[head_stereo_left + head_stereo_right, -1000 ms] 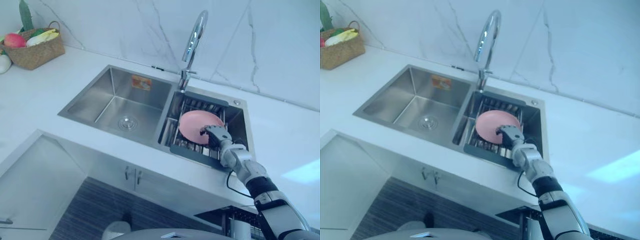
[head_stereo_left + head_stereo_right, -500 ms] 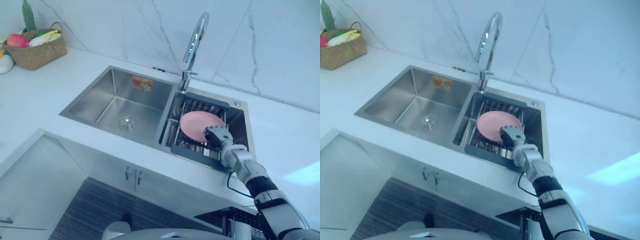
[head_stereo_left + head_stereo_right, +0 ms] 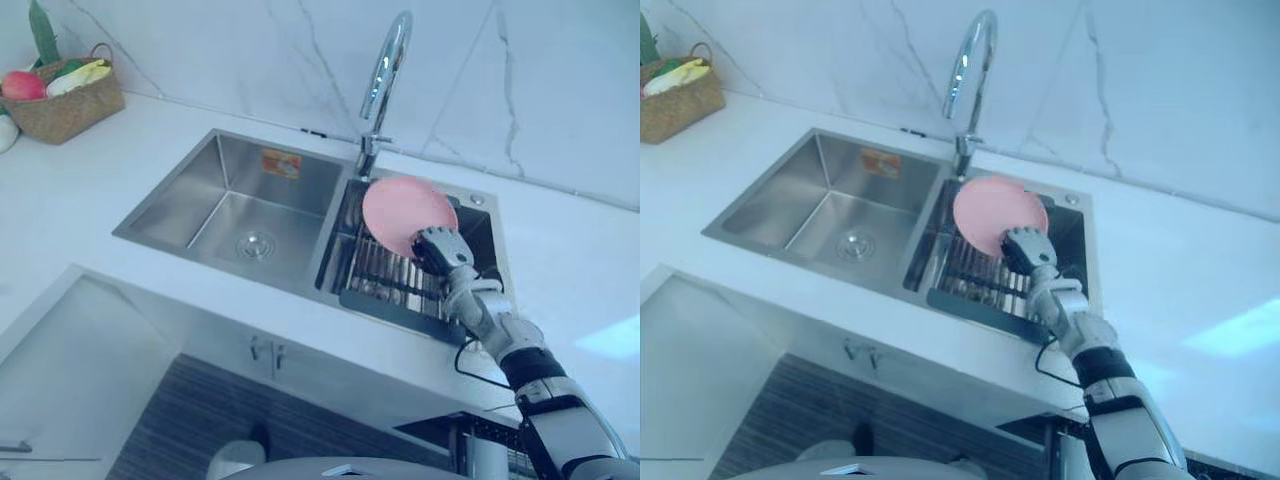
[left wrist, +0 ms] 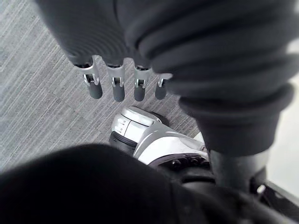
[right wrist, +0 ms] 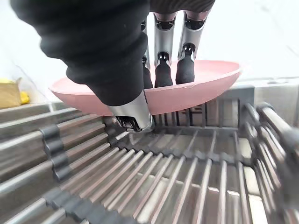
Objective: Walk over to the sink, pick up the cup, carry it to the dishwasher, place the cup inside the dishwasher, then close the dishwasher door
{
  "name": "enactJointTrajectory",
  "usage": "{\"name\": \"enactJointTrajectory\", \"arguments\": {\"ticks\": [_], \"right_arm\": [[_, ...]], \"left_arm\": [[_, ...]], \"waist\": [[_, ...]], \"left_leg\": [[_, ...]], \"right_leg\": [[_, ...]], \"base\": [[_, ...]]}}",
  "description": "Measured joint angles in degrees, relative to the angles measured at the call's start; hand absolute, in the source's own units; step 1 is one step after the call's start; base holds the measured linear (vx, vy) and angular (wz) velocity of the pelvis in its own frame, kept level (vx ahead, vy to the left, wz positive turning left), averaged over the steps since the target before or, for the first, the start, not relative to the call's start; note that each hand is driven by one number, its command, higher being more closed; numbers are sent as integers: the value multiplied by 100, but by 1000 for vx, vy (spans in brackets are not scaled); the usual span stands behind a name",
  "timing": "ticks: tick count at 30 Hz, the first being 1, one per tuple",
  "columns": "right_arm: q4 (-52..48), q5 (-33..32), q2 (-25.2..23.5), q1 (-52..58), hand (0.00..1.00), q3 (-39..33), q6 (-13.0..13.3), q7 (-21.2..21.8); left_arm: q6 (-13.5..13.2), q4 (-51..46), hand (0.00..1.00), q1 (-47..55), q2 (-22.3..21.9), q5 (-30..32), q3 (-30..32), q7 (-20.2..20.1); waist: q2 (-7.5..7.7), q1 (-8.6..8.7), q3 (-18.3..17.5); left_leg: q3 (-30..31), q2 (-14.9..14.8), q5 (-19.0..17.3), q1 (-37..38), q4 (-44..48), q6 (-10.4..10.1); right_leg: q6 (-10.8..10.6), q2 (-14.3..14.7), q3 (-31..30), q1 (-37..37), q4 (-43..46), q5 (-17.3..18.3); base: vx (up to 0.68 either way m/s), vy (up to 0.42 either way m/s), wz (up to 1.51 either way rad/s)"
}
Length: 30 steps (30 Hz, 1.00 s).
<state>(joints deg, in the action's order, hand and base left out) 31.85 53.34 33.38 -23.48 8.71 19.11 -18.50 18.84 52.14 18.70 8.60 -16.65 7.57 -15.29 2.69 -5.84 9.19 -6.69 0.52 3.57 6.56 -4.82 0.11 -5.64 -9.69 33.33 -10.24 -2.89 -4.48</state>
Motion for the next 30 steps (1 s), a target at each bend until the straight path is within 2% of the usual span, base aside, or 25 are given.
{"name": "enactJointTrajectory", "arguments": {"ticks": [2, 8, 12, 14, 17, 19, 20, 21, 23, 26, 27, 30], "right_arm": [[-123, 1, 118, -48, 100, 0, 88, -41], [-224, 2, 340, -206, 100, -9, 83, -50], [-469, 3, 536, -200, 100, -95, 35, -154], [-733, -13, 735, -196, 100, -265, 18, -166], [-1232, -429, 1051, -194, 100, -761, -83, -136], [-1547, -1298, 1251, -140, 100, -1171, -348, 338], [-1572, -1507, 1272, -117, 100, -1285, -418, 415], [-1650, -1795, 1317, -8, 100, -1536, -596, 575], [-1895, -2100, 1508, 439, 100, -1957, -935, 783], [-2045, -2337, 1540, 815, 100, -2254, -1163, 861], [-2130, -2491, 1542, 1033, 100, -2421, -1308, 897], [-2357, -2784, 1552, 1643, 100, -2858, -1585, 926]], "left_arm": [[0, -43, 0, 33, -22, 0, 33, -6], [-4, -101, 0, 87, -59, 4, 31, 4], [5, -93, 0, 145, -64, 104, 30, 8], [7, -93, 0, 162, -70, 133, 31, 9], [24, -93, 0, 218, -82, 324, 28, 6], [39, -90, 0, 263, -101, 500, 10, -6], [38, -89, 0, 274, -104, 548, 3, -7], [37, -82, 0, 276, -100, 687, -44, -7], [20, -77, 0, 278, -79, 933, -100, 11], [19, -28, 0, 278, -53, 1054, -105, -10], [35, 21, 0, 276, -27, 988, -123, -59], [381, 89, 0, 266, 72, 32, -147, -53]], "waist": [[-1, 1, 1], [-11, 23, 8], [-28, 145, 14], [-49, 165, 16], [-56, 232, 13], [-48, 326, 14], [-43, 356, 15], [-16, 433, 19], [37, 497, 19], [96, 654, 36], [119, 710, 37], [245, 875, 54]], "left_leg": [[-19, 3, 14, 23, 0, 22], [-107, -1, -4, 51, -2, -3], [-159, -2, -40, 55, -2, -6], [-289, -12, -52, 67, -2, -3], [-493, -28, -86, 89, -1, 3], [-723, -33, -121, 159, -1, 11], [-771, -33, -141, 186, -1, 15], [-847, -28, -174, 239, -1, 6], [-1112, -28, -237, 298, 2, 18], [-1407, -26, -269, 344, 30, 48], [-1564, -20, -309, 373, 30, 52], [-1955, 29, -422, 302, 31, 50]], "right_leg": [[-2, 0, -15, -12, 0, -2], [-1, -2, -98, 3, 2, -5], [19, -6, -154, 28, 1, -11], [36, -3, -249, 67, 0, -27], [53, 6, -482, 184, 2, -71], [17, 10, -722, 240, 2, -131], [18, 11, -775, 247, 2, -137], [16, 10, -875, 252, 8, -142], [11, 10, -1156, 405, 85, -148], [9, 6, -1418, 583, 203, -170], [10, 2, -1558, 685, 254, -172], [-11, -46, -1850, 1077, 419, -73]], "base": [[45, -1, -5], [7, 6, -6], [-8, 12, -8], [-1, 23, -23], [13, 25, -39], [24, 34, -49], [30, 37, -52], [29, 38, -45], [28, 45, -62], [29, 50, -62], [19, 76, -71], [-7, 79, -64]]}}
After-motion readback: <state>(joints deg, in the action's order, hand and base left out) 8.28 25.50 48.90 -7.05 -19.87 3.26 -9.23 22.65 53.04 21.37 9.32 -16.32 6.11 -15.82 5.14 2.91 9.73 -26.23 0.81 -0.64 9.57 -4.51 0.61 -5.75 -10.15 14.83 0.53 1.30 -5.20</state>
